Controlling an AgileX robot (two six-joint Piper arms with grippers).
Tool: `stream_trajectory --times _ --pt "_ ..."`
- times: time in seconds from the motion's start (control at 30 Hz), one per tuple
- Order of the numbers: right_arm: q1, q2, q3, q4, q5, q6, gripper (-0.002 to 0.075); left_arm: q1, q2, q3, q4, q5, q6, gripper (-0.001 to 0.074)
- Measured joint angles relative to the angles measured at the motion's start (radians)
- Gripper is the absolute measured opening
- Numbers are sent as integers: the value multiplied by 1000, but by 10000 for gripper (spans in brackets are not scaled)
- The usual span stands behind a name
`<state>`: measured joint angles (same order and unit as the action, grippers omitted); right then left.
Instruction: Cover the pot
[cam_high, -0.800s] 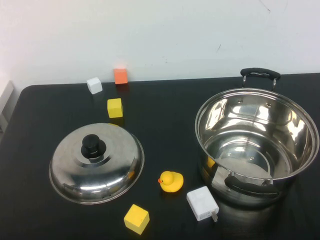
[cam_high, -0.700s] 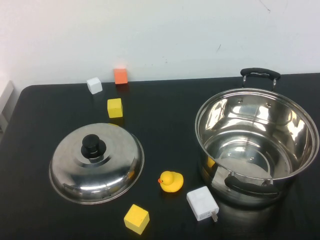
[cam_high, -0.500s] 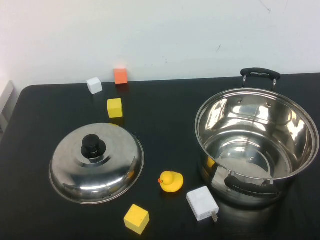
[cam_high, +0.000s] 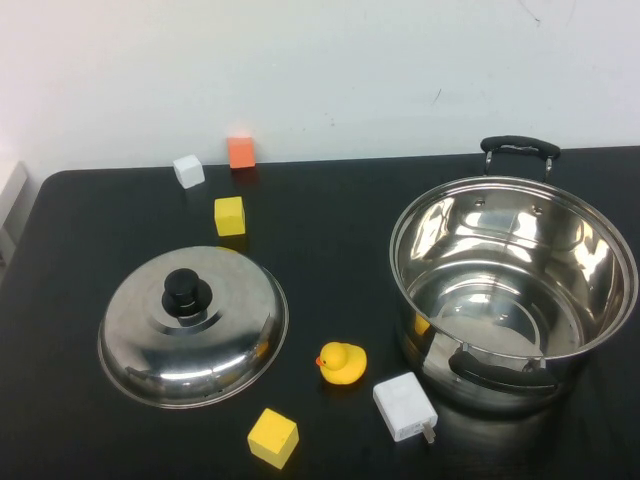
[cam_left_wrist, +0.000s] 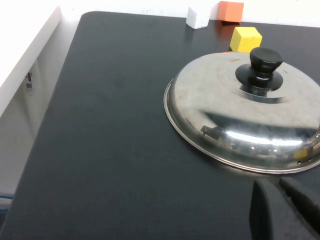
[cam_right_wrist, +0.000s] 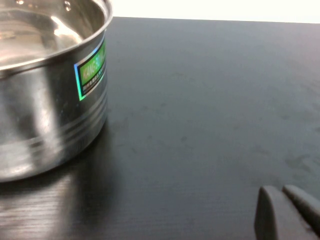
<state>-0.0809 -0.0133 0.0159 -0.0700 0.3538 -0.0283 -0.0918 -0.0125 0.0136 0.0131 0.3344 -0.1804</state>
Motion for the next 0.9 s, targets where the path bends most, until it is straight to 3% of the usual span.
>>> stream_trajectory --times 0.7,0.9 --pt "0 0 0 0 0 0 -2 0 0 0 8 0 -2 -1" --pt "0 0 0 0 0 0 -2 0 0 6 10 -149 -2 -1"
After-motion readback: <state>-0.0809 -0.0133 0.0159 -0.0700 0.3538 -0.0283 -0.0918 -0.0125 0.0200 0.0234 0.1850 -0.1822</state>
